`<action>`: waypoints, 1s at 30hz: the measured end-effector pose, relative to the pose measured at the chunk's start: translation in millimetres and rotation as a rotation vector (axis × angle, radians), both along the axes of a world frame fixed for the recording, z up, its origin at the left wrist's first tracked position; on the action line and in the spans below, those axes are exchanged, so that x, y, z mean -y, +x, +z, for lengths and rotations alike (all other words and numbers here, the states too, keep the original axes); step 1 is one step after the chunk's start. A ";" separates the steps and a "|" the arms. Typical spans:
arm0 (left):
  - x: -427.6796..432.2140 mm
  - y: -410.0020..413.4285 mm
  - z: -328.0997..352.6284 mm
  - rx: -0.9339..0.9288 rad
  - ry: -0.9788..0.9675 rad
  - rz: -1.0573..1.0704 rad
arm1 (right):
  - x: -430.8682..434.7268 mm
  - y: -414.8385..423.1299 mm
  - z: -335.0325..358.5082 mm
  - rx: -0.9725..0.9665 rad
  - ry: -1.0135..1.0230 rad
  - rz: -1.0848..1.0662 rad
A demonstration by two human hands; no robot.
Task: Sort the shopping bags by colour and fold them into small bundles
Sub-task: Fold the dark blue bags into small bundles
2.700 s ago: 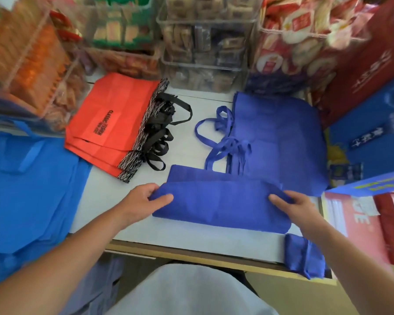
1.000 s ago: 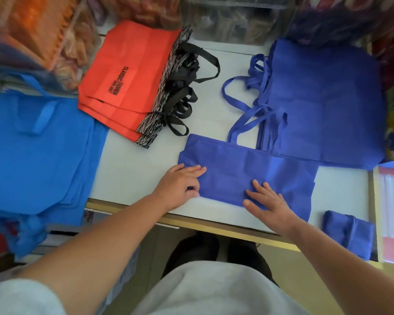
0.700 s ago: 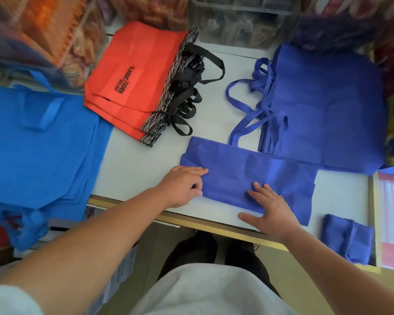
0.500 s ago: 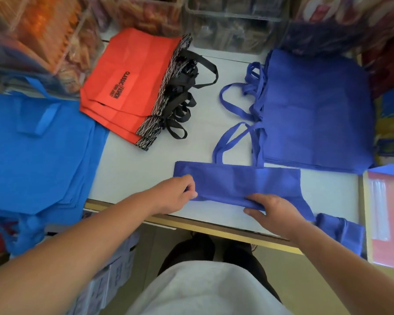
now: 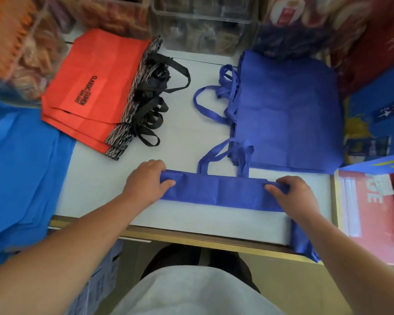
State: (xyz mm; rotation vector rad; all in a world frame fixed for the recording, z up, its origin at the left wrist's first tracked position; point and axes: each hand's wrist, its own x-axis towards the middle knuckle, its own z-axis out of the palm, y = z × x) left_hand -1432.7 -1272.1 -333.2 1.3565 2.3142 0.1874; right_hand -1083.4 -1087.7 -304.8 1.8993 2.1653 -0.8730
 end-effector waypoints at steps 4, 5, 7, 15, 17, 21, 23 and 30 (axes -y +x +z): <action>-2.6 23.9 -12.2 -0.350 0.223 -0.256 | -0.5 -3.0 -12.4 0.058 -0.024 -0.085; 0.7 27.8 -19.5 -0.342 0.265 -0.332 | -1.1 -6.8 -14.4 0.081 -0.039 -0.121; 10.9 33.3 -30.7 -0.314 0.274 -0.400 | -2.0 -15.0 -17.4 0.111 -0.086 -0.229; 30.0 23.1 -33.0 -0.055 0.069 -0.328 | -4.5 -30.7 -2.3 -0.104 -0.232 -0.605; 33.2 17.6 -32.8 -0.062 0.080 -0.370 | -4.6 -33.8 13.1 -0.188 -0.171 -0.550; 55.9 17.4 -33.6 -0.015 0.149 -0.219 | -17.4 -65.5 55.4 -0.349 0.010 -0.344; 70.0 21.9 -33.0 0.011 0.184 -0.139 | -33.6 -94.7 68.0 -0.365 0.085 -0.201; 87.5 49.0 -40.1 -0.027 0.179 -0.067 | -42.1 -180.8 34.3 -0.116 0.484 0.280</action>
